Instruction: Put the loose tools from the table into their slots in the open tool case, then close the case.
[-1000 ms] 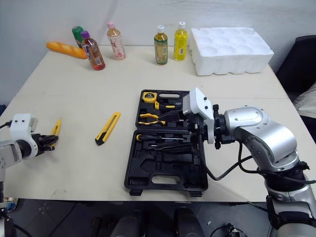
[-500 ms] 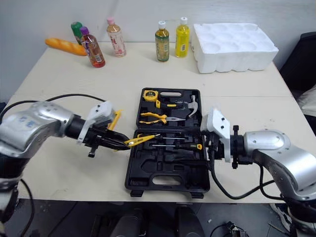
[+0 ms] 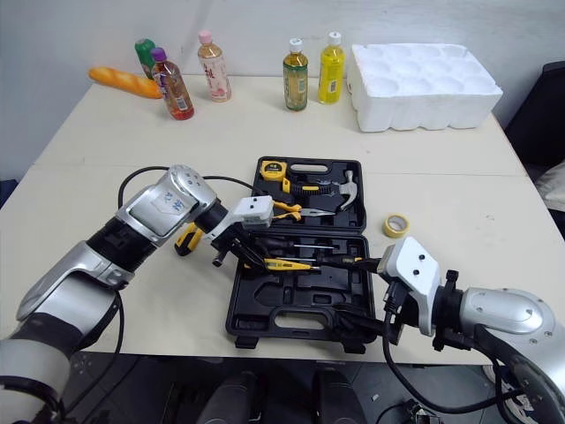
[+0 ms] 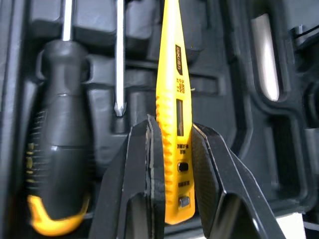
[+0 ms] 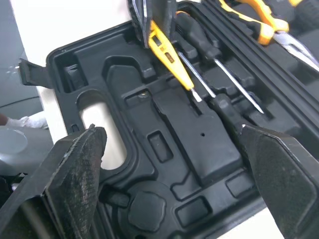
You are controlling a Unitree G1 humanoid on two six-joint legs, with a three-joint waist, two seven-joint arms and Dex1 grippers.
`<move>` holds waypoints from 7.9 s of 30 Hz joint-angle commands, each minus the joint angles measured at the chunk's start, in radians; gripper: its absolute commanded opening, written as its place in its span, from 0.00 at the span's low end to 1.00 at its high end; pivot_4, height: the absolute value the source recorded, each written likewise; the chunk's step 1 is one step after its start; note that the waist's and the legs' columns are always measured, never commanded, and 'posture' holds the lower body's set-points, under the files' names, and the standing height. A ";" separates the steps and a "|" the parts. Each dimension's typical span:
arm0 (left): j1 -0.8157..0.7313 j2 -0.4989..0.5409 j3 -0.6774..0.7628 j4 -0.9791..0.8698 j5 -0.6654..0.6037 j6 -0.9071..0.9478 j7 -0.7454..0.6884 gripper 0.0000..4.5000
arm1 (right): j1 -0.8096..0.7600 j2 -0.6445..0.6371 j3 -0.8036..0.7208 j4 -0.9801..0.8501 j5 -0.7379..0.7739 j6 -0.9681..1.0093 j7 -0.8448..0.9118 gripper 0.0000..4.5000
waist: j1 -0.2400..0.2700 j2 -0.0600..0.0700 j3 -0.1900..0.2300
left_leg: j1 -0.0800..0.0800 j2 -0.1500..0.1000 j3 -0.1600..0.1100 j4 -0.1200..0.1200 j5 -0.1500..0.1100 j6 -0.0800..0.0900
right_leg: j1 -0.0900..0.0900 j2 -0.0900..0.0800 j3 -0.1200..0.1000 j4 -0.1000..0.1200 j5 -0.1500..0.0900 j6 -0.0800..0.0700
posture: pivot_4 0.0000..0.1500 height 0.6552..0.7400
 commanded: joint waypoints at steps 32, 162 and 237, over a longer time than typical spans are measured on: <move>0.266 -0.058 0.389 -0.079 -0.132 -0.473 -0.088 0.55 | -0.020 -0.011 0.000 0.001 0.030 -0.032 -0.012 1.00 | 0.001 0.000 0.000 | 0.000 0.001 0.000 0.007 0.001 -0.002 | 0.000 0.000 0.000 0.003 0.000 0.000 | 1.00 1.00; 0.654 -0.005 0.725 -0.482 -0.178 0.372 1.092 0.30 | -0.479 0.109 0.233 0.230 0.026 -0.085 0.028 1.00 | 0.000 -0.001 -0.003 | 0.002 0.001 0.001 0.010 -0.003 -0.004 | 0.001 0.000 0.002 0.005 0.001 0.002 | 1.00 1.00; 0.503 -0.062 0.270 -0.344 -0.107 -0.280 0.177 0.01 | 0.135 -0.092 -0.146 0.012 0.106 -0.006 0.094 1.00 | 0.001 -0.001 -0.003 | 0.002 0.001 -0.001 0.012 -0.005 0.003 | 0.002 0.004 0.005 0.004 0.002 0.003 | 1.00 1.00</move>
